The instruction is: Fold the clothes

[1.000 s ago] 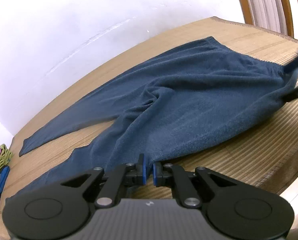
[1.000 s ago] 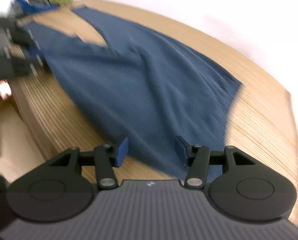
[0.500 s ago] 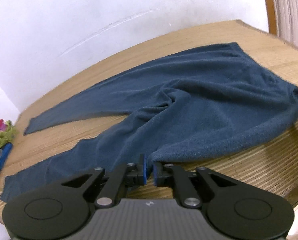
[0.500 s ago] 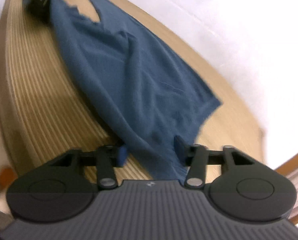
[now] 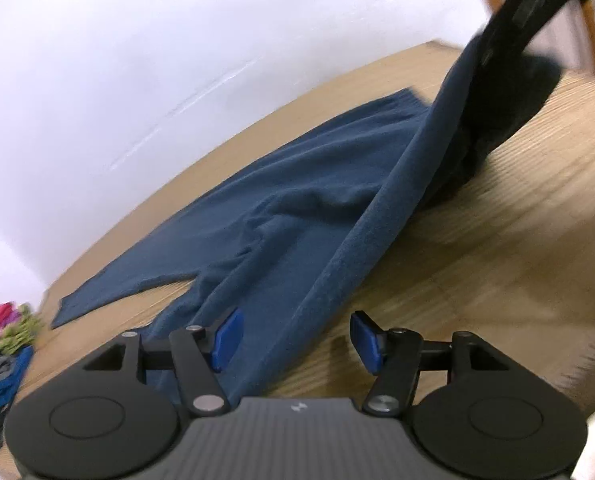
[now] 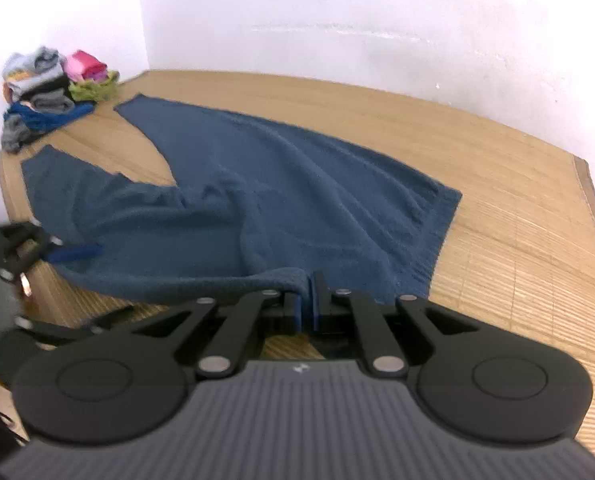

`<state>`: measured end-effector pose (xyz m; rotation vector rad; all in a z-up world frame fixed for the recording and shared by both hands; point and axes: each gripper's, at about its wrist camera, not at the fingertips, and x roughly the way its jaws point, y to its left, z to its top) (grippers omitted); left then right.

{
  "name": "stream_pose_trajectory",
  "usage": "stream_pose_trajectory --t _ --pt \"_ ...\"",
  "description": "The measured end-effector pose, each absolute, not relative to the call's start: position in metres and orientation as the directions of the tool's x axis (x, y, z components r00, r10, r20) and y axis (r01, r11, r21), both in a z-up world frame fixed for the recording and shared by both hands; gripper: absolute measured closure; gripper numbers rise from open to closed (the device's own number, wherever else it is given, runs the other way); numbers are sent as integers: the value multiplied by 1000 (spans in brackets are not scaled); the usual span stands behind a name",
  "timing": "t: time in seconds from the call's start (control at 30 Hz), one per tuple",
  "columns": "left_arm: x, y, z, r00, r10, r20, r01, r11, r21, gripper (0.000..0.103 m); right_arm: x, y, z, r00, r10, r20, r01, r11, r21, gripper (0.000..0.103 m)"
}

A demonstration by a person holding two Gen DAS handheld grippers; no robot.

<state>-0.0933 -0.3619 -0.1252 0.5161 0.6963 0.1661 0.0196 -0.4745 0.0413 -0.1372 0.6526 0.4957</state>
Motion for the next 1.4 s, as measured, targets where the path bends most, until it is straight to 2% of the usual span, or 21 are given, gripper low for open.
stream_pose_trajectory --t 0.03,0.07,0.1,0.17,0.23,0.47,0.6,0.73,0.83,0.9,1.1,1.4 --pt "-88 -359 -129 745 346 -570 -5 857 515 42 18 -474 44 688 400 -606 -490 872 19 95" --pt "-84 -355 -133 729 377 -571 -32 852 522 47 17 -474 46 693 401 -600 -497 868 6 95" --pt "-83 -349 -134 711 399 -579 -55 852 520 68 13 -474 49 697 398 -596 -506 862 -16 95" --pt "-83 -334 -134 675 424 -603 -95 862 499 95 8 -474 47 696 395 -600 -525 849 -51 95" --pt "-89 -321 -131 655 426 -624 -124 875 468 98 3 -475 43 688 396 -608 -546 834 -74 95" --pt "-124 -320 -99 662 459 -593 -164 860 483 99 -13 -464 0 616 378 -691 -634 759 -150 91" --pt "-126 -319 -89 664 463 -587 -180 861 476 99 -26 -461 -28 606 322 -728 -655 721 -227 81" --pt "-128 -319 -81 660 462 -592 -202 868 453 99 -35 -464 -36 645 308 -699 -655 695 -298 74" --pt "-128 -317 -75 646 439 -625 -225 891 394 99 -33 -469 -34 653 317 -688 -641 716 -278 77" --pt "-128 -312 -70 640 405 -653 -243 913 328 99 -31 -477 -28 652 336 -680 -622 749 -226 92" --pt "-129 -305 -38 659 364 -657 -277 931 238 99 -32 -496 6 681 397 -615 -593 792 -145 94" --pt "-99 -298 3 689 362 -628 -248 932 265 99 -2 -513 45 702 443 -558 -551 834 -29 95"
